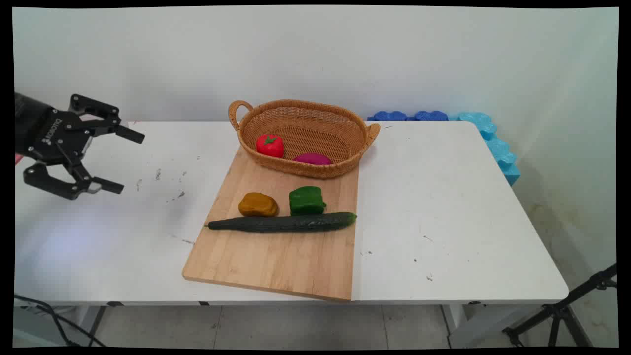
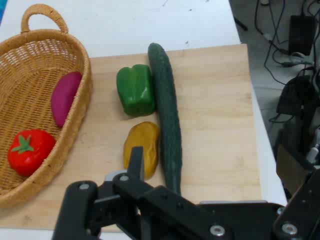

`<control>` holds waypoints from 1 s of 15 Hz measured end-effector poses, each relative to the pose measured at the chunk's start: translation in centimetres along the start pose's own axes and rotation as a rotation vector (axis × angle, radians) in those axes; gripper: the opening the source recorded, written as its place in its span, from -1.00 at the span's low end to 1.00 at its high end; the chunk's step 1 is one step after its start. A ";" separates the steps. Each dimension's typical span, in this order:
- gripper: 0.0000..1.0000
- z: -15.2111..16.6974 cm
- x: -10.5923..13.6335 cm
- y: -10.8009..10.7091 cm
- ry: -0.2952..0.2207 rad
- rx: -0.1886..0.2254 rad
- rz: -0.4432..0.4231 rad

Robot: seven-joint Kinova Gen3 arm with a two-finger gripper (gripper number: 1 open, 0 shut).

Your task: Pick up the cucumber from the cutting board

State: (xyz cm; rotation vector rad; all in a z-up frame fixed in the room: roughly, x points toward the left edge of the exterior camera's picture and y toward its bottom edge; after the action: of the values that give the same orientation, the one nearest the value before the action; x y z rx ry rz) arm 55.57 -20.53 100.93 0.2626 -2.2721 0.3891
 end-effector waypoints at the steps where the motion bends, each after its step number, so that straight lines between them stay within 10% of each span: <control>1: 1.00 0.1 0.2 -0.2 -0.002 0.009 -0.005; 15: 1.00 11.1 10.5 -5.4 -0.110 0.053 -0.142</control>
State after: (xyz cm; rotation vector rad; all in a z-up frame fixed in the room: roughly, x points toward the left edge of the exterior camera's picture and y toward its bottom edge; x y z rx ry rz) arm 42.71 -30.21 102.82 0.4800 -2.3352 0.3690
